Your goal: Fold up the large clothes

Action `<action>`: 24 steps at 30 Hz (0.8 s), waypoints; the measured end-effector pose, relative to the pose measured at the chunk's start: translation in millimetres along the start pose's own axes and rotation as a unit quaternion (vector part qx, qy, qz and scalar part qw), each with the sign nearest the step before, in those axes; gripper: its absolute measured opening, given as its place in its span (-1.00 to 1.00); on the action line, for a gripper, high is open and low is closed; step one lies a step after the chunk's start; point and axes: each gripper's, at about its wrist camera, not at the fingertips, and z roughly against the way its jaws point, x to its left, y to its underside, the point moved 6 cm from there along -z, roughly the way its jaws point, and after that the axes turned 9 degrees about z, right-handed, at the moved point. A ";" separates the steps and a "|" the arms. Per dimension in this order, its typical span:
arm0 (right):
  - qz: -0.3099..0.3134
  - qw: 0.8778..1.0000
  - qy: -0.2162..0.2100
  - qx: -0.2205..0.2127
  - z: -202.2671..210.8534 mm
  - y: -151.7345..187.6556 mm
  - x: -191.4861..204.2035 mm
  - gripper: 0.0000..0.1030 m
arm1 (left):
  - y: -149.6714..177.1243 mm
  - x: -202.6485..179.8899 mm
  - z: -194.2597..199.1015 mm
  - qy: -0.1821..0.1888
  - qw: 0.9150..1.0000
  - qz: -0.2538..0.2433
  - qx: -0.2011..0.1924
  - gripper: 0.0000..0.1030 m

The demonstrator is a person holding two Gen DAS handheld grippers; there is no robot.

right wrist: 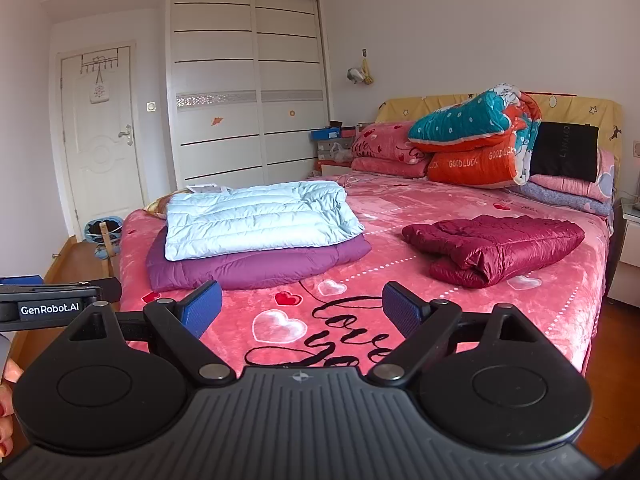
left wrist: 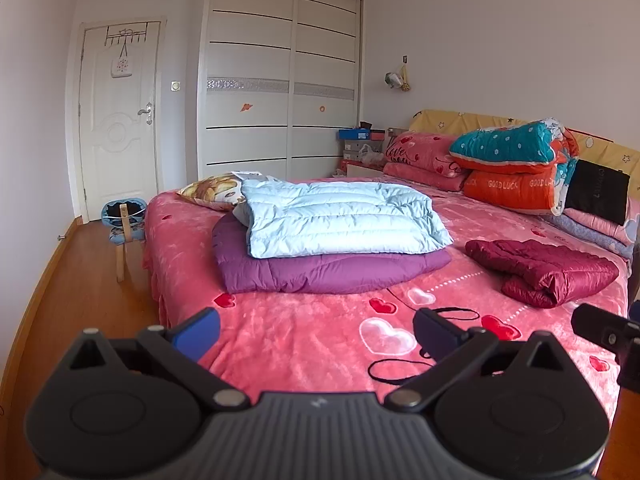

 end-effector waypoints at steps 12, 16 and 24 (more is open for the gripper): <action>0.001 1.000 -0.004 0.006 -4.5 1.8 1.3 1.00 | 0.8 1.1 0.5 -0.003 1.000 0.001 0.003 0.98; 0.001 1.000 -0.007 0.010 -7.0 4.1 0.3 1.00 | 1.1 1.4 0.0 -0.003 1.000 0.001 0.004 0.98; 0.000 1.000 -0.010 0.013 -10.8 4.5 1.3 1.00 | 4.3 4.1 -1.3 -0.007 1.000 0.002 0.008 0.98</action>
